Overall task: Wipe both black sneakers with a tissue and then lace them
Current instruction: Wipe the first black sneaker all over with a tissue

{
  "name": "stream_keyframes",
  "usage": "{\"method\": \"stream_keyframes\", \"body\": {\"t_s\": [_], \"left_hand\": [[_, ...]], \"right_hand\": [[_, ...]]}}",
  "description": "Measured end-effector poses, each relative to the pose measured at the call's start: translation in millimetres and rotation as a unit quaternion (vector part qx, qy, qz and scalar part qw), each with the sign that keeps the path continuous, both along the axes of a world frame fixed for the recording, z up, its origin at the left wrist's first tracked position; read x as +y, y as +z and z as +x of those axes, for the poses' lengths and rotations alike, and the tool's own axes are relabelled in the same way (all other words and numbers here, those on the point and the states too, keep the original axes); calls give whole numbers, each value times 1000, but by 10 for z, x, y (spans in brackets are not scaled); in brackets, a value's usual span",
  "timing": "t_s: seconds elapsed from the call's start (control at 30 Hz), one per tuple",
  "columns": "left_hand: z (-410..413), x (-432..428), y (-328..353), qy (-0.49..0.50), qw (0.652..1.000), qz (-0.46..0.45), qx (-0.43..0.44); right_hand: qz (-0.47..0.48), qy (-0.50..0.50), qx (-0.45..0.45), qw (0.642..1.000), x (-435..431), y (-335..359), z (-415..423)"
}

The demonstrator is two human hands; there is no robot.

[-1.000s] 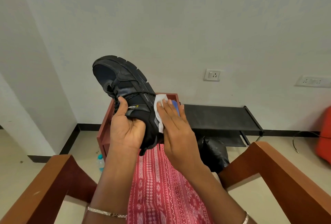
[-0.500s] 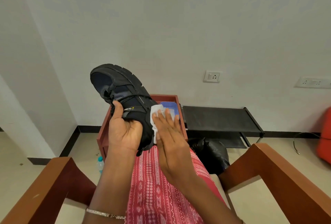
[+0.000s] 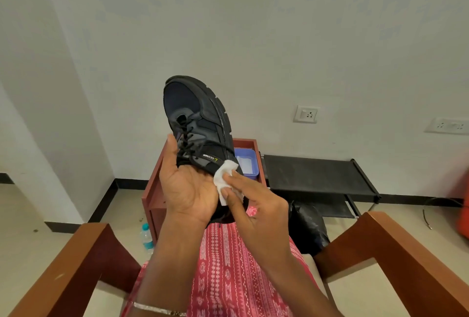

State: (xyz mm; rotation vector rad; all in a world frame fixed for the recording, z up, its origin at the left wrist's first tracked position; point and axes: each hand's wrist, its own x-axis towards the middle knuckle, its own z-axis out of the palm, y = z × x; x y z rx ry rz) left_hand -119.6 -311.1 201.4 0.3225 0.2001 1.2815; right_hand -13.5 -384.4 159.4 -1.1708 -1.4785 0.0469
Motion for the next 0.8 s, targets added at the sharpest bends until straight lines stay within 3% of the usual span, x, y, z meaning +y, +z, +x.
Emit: {"method": "stream_keyframes", "body": {"t_s": [0.23, 0.43, 0.53, 0.7, 0.8], "left_hand": [[55, -87, 60, 24, 998, 25, 47], [90, -130, 66, 0, 993, 47, 112], [62, -129, 53, 1, 991, 45, 126], [86, -104, 18, -7, 989, 54, 135], [98, -138, 45, -20, 988, 41, 149]], "right_hand": [[-98, 19, 104, 990, -52, 37, -128], [-53, 21, 91, 994, 140, 178, -211], [-20, 7, 42, 999, 196, 142, -199], [20, -113, -132, 985, 179, 0, -111], [21, -147, -164, 975, 192, 0, -77]]}}
